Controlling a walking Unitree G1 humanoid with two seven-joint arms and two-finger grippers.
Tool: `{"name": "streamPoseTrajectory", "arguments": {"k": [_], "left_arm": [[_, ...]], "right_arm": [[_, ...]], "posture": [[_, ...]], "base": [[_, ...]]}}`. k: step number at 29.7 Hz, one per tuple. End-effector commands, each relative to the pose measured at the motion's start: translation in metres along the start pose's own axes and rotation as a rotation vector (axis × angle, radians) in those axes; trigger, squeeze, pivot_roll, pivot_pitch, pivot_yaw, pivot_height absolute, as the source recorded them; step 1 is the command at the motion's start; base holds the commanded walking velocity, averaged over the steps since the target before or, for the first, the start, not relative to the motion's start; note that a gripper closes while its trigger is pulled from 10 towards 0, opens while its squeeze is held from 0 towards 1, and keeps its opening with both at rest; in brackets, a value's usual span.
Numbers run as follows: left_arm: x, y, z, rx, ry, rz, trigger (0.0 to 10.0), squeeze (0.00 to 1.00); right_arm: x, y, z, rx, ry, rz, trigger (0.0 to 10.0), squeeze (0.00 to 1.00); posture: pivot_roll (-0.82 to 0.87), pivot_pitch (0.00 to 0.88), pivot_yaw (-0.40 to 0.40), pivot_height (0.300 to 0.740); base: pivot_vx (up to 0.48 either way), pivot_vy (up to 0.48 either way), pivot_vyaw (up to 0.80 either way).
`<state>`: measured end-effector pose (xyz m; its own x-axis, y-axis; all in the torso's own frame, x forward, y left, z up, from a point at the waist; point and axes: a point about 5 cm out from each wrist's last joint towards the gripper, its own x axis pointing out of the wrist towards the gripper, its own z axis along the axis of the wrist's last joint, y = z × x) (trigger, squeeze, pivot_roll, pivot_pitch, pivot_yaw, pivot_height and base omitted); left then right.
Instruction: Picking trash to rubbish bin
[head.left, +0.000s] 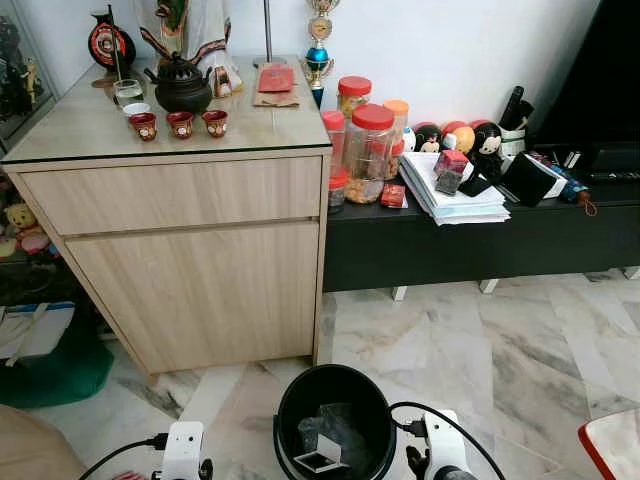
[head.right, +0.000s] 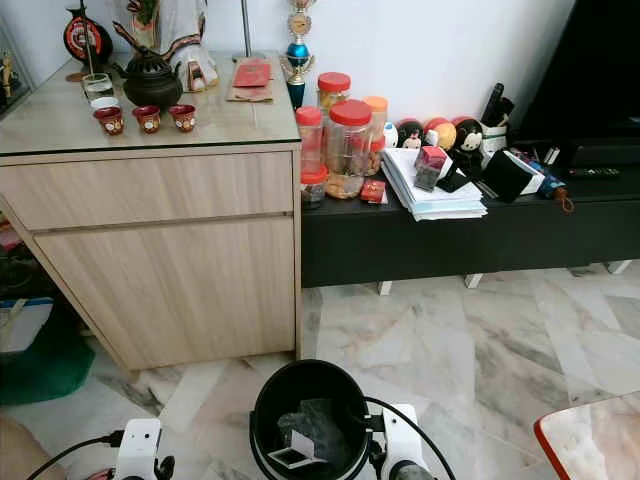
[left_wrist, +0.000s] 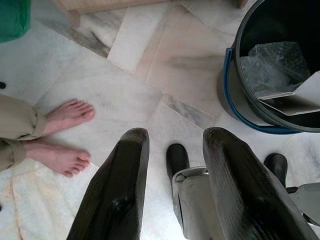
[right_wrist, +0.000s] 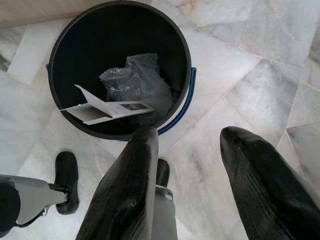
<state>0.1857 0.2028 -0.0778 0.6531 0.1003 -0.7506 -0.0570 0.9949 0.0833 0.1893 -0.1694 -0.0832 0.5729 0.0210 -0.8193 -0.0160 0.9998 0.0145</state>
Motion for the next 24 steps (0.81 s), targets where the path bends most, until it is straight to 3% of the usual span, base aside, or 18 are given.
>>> {"name": "streamPoseTrajectory", "arguments": {"k": [1,6,24], "left_arm": [[-0.0010,-0.0009,-0.0056,0.015,0.025,0.001,10.0,0.00],[-0.0013,-0.0014,-0.0066,0.012,0.027,-0.002,10.0,0.00],[-0.0011,-0.0023,-0.0059,0.012,0.024,-0.006,10.0,0.00]], "right_arm": [[-0.0004,-0.0032,0.0002,0.018,-0.007,-0.008,10.0,0.00],[-0.0004,-0.0032,0.0001,0.021,-0.008,-0.006,10.0,0.00],[0.0000,-0.0007,0.0014,0.020,-0.012,0.006,10.0,0.00]], "posture": [[0.05,0.000,-0.057,0.740],[0.05,0.000,-0.057,0.740],[0.04,0.000,-0.057,0.740]], "base": [[0.000,0.000,0.00],[0.000,0.000,0.00],[-0.260,0.000,0.00]]}}
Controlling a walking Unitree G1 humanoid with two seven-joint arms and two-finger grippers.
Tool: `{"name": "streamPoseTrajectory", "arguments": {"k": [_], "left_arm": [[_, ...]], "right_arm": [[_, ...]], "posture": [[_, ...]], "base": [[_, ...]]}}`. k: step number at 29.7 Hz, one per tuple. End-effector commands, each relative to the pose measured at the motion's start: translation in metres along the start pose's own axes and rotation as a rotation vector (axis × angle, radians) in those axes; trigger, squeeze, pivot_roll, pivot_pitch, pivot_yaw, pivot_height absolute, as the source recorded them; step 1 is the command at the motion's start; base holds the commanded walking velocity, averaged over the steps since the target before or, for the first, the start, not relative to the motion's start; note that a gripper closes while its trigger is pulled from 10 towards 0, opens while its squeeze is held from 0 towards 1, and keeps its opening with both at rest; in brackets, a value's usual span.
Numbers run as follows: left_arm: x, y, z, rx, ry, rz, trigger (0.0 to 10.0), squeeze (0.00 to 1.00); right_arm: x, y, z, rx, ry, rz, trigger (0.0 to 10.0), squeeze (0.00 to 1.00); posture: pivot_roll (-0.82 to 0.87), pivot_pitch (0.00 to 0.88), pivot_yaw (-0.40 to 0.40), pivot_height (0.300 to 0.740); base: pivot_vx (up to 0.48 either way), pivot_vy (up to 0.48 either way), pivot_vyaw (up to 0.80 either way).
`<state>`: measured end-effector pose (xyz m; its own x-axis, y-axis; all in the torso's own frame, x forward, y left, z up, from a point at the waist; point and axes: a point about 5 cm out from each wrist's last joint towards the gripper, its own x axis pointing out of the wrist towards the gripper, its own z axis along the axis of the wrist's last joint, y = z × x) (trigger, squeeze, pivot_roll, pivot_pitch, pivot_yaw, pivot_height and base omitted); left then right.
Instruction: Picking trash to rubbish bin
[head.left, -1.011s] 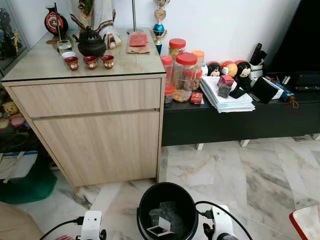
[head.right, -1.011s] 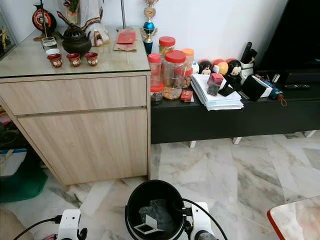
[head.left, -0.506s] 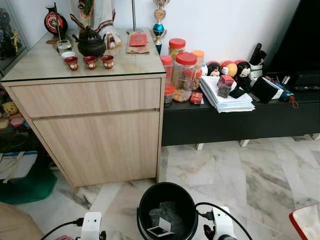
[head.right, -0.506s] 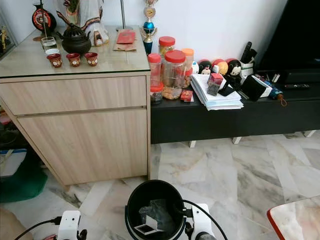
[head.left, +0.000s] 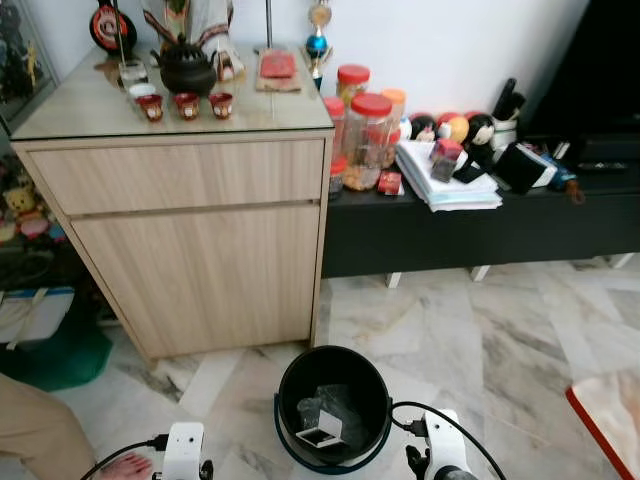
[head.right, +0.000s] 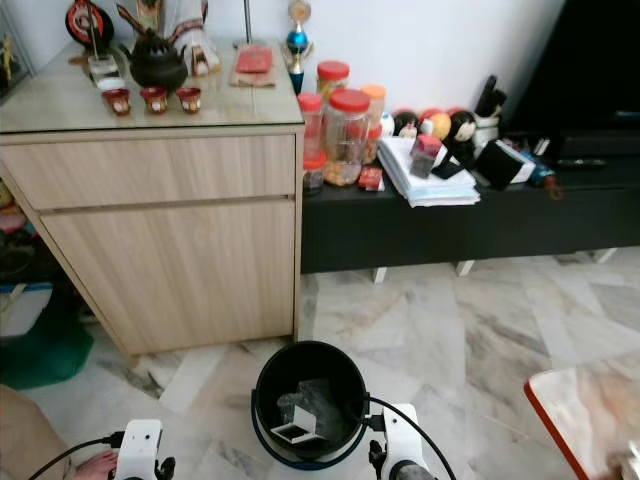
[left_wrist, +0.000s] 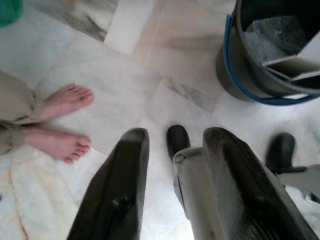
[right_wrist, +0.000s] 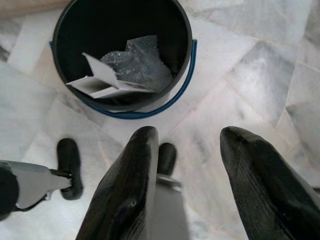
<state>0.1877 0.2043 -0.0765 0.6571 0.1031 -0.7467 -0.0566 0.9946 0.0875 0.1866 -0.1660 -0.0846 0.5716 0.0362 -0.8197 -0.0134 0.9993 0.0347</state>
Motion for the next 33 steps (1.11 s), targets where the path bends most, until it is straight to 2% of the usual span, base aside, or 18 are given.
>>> {"name": "streamPoseTrajectory", "arguments": {"k": [1,15,33], "left_arm": [[-0.0018,-0.0041,-0.0085,0.009,0.031,-0.010,10.0,0.00],[-0.0014,-0.0052,-0.0072,0.008,0.028,-0.015,10.0,0.00],[-0.0016,-0.0057,-0.0080,0.005,0.029,-0.015,10.0,0.00]], "right_arm": [[0.0002,-0.0040,0.0042,0.006,-0.012,-0.009,10.0,0.00],[0.0002,-0.0035,0.0041,0.004,-0.013,-0.001,10.0,0.00],[0.0002,-0.0019,0.0044,0.011,-0.019,0.008,10.0,0.00]], "posture": [[0.04,0.000,-0.057,0.740],[0.04,0.000,-0.059,0.740],[0.04,0.000,-0.059,0.740]], "base": [[-0.262,0.000,0.00],[-0.250,0.000,0.00],[0.000,0.000,0.00]]}}
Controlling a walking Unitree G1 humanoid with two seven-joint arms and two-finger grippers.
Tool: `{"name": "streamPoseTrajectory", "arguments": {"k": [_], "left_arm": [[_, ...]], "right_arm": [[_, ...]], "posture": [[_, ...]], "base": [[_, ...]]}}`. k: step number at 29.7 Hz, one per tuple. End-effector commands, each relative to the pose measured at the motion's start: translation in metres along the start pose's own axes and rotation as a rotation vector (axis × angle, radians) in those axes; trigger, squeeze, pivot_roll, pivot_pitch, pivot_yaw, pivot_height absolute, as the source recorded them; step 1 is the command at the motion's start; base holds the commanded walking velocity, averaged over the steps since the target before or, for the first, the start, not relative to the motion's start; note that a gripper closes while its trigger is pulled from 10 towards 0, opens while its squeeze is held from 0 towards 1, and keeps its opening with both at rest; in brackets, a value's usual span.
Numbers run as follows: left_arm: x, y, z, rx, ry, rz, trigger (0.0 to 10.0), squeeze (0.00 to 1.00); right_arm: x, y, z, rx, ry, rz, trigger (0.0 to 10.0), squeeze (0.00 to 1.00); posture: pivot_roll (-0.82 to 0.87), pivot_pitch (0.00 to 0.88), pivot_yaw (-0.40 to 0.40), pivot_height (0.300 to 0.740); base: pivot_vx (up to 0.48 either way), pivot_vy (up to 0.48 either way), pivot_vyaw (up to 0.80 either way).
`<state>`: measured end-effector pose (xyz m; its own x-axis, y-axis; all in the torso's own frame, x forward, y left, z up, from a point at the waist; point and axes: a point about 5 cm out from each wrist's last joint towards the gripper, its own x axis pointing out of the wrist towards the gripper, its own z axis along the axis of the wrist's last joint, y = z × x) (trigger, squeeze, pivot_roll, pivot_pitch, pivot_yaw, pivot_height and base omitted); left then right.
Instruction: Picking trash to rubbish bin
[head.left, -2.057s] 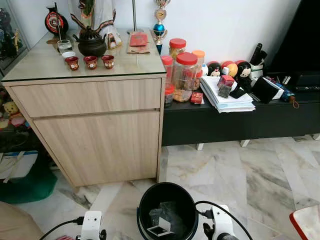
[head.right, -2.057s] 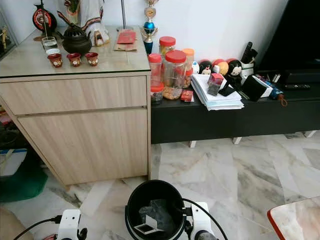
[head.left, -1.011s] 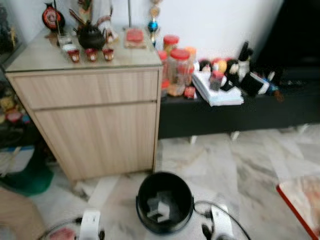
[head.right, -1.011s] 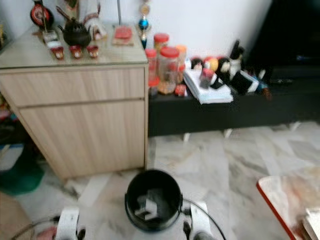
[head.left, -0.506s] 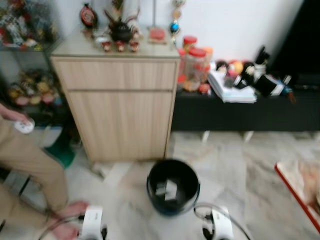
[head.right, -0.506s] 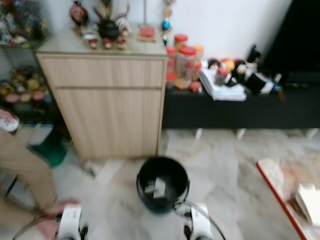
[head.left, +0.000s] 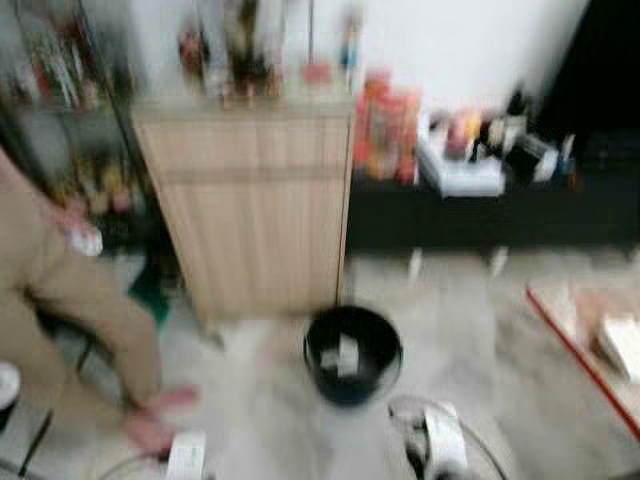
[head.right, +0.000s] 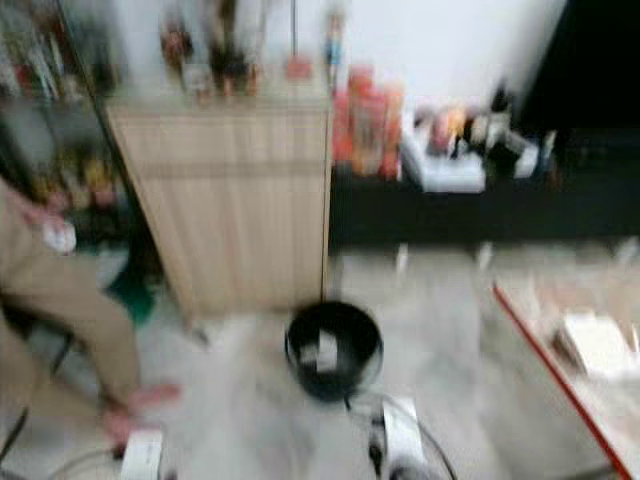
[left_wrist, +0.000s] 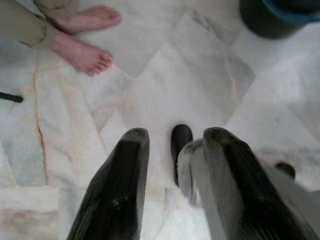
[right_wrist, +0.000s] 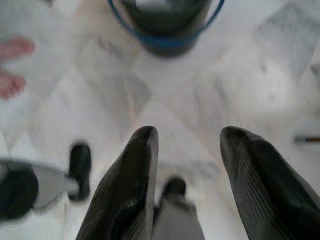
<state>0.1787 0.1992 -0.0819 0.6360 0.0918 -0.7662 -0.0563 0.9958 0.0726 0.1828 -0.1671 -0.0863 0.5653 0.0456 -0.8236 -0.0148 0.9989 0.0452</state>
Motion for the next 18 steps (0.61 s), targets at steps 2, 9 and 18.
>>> {"name": "streamPoseTrajectory", "arguments": {"k": [2,9,18], "left_arm": [[0.0008,-0.0008,0.0023,0.014,0.000,-0.004,10.0,0.00],[0.0006,-0.0009,0.0016,0.015,0.003,-0.005,10.0,0.00],[0.0008,-0.0008,0.0021,0.016,0.001,-0.005,10.0,0.00]], "right_arm": [[0.0010,-0.0007,0.0085,0.008,-0.027,-0.001,10.0,0.00],[0.0011,0.0000,0.0084,0.005,-0.026,0.002,10.0,0.00],[0.0012,0.0003,0.0087,0.005,-0.028,0.002,10.0,0.00]], "posture": [[0.04,0.000,-0.059,0.740],[0.04,0.000,-0.058,0.740],[0.04,0.000,-0.059,0.740]], "base": [[0.000,0.000,0.00],[0.000,0.000,0.00],[0.000,0.000,0.00]]}}
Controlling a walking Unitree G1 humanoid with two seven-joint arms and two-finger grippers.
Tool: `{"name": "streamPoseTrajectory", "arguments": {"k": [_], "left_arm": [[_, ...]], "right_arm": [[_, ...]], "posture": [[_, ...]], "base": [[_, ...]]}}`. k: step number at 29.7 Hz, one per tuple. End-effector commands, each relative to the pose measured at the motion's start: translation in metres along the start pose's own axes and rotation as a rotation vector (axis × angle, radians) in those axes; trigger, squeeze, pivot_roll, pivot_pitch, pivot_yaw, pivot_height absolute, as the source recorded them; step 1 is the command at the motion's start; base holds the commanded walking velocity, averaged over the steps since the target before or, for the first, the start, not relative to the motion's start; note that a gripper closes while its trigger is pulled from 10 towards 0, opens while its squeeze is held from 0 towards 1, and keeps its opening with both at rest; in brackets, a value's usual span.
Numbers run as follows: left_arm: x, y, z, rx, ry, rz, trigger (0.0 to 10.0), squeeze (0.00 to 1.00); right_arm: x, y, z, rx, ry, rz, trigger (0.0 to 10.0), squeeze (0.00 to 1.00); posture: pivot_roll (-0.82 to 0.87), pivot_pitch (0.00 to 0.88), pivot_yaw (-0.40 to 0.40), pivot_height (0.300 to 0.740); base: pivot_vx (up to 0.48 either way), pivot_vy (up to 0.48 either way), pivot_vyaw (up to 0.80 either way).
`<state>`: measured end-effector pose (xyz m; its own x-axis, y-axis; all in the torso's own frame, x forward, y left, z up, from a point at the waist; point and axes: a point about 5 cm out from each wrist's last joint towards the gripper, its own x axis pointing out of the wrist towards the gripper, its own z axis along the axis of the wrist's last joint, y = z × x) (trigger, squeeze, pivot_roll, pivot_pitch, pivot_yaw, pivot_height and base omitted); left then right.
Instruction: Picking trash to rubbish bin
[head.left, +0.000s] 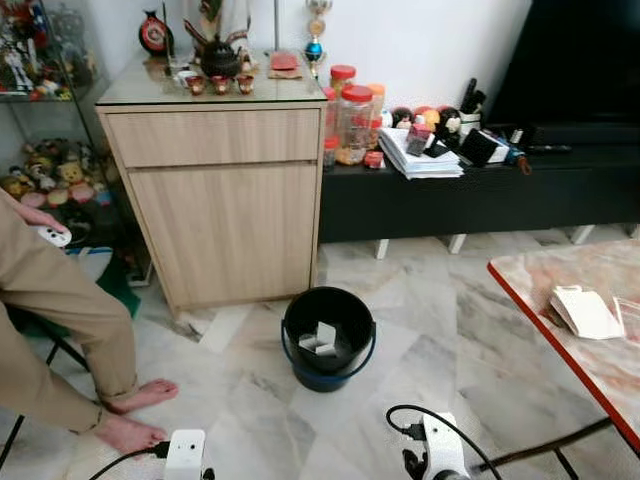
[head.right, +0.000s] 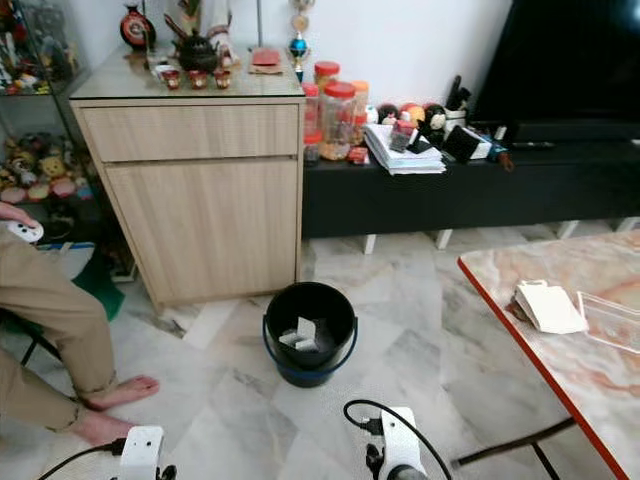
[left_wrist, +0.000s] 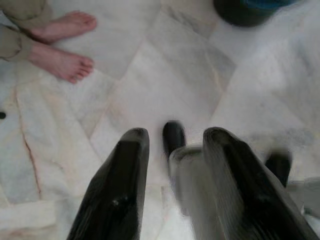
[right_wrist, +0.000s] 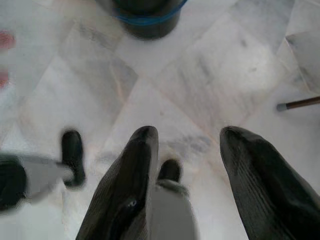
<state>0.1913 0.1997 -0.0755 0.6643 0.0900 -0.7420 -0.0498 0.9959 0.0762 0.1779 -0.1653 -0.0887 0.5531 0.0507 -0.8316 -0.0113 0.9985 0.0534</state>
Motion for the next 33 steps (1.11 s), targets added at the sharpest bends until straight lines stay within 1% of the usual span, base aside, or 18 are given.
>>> {"name": "streamPoseTrajectory", "arguments": {"k": [1,6,20,22,33], "left_arm": [[-0.0027,-0.0012,-0.0113,0.010,0.038,-0.003,10.0,0.00],[-0.0028,-0.0018,-0.0119,0.024,0.041,-0.008,10.0,0.00],[-0.0027,-0.0024,-0.0113,0.026,0.036,-0.010,10.0,0.00],[-0.0027,-0.0025,-0.0113,0.026,0.036,-0.010,10.0,0.00],[-0.0025,-0.0033,-0.0107,0.025,0.034,-0.010,10.0,0.00]], "right_arm": [[0.0017,-0.0014,0.0147,0.000,-0.045,-0.003,10.0,0.00],[0.0017,-0.0011,0.0151,0.001,-0.048,-0.001,10.0,0.00],[0.0017,-0.0009,0.0142,0.002,-0.044,-0.003,10.0,0.00],[0.0017,-0.0006,0.0135,-0.008,-0.035,0.000,10.0,0.00],[0.0019,0.0012,0.0127,-0.021,-0.026,0.009,10.0,0.00]], "posture": [[0.04,0.000,-0.058,0.740],[0.04,0.000,-0.058,0.740],[0.04,0.000,-0.058,0.740],[0.04,0.000,-0.058,0.740],[0.04,0.000,-0.060,0.740]], "base": [[0.000,0.000,0.00],[0.000,0.000,0.00],[0.000,0.000,0.00],[0.000,0.000,-0.46],[0.000,0.000,-0.80]]}}
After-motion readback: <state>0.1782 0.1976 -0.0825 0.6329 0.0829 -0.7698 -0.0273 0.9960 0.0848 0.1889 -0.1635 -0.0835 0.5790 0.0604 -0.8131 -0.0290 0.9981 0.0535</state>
